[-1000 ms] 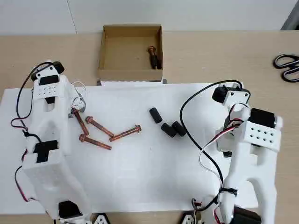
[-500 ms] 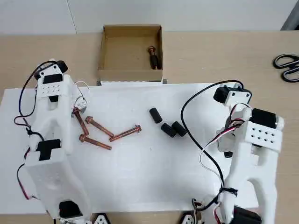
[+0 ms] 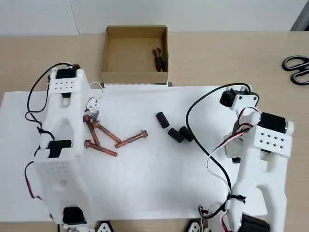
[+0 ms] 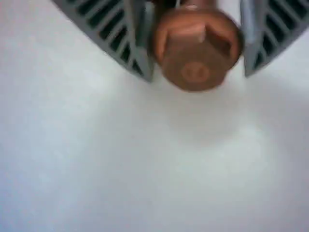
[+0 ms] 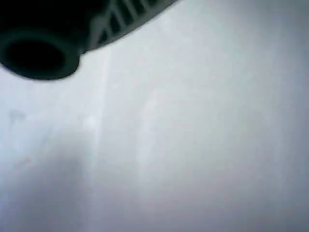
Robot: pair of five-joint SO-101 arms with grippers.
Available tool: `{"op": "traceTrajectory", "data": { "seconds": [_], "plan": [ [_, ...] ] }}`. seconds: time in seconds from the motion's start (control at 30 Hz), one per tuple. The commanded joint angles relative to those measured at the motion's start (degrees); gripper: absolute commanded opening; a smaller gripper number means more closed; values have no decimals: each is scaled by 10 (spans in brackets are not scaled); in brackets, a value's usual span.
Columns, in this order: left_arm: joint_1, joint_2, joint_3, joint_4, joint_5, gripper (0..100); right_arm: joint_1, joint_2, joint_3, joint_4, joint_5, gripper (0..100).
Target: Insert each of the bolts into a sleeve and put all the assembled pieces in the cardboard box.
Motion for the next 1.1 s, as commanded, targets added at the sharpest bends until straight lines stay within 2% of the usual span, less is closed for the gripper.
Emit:
{"op": "traceTrajectory", "data": {
  "seconds": [0.0,0.13,0.3,0.47,0.6,0.73,1.07],
  "plan": [
    [18,-2,-19,22,20,8,6,-20,-4,-8,7,3],
    [0,0,-38,22,19,8,6,-20,-4,-8,7,3],
    [-58,4,-41,32,17,6,6,-20,-4,-8,7,3],
    [-92,4,-39,24,-89,6,6,-20,-4,-8,7,3],
    [-93,4,-39,-3,-126,6,5,-20,-4,-8,7,3],
    [-93,4,-39,-42,-204,8,4,-20,-4,-8,5,3],
    [-86,-3,-44,-33,-229,75,5,-19,-4,-7,3,3]
  ]
}}
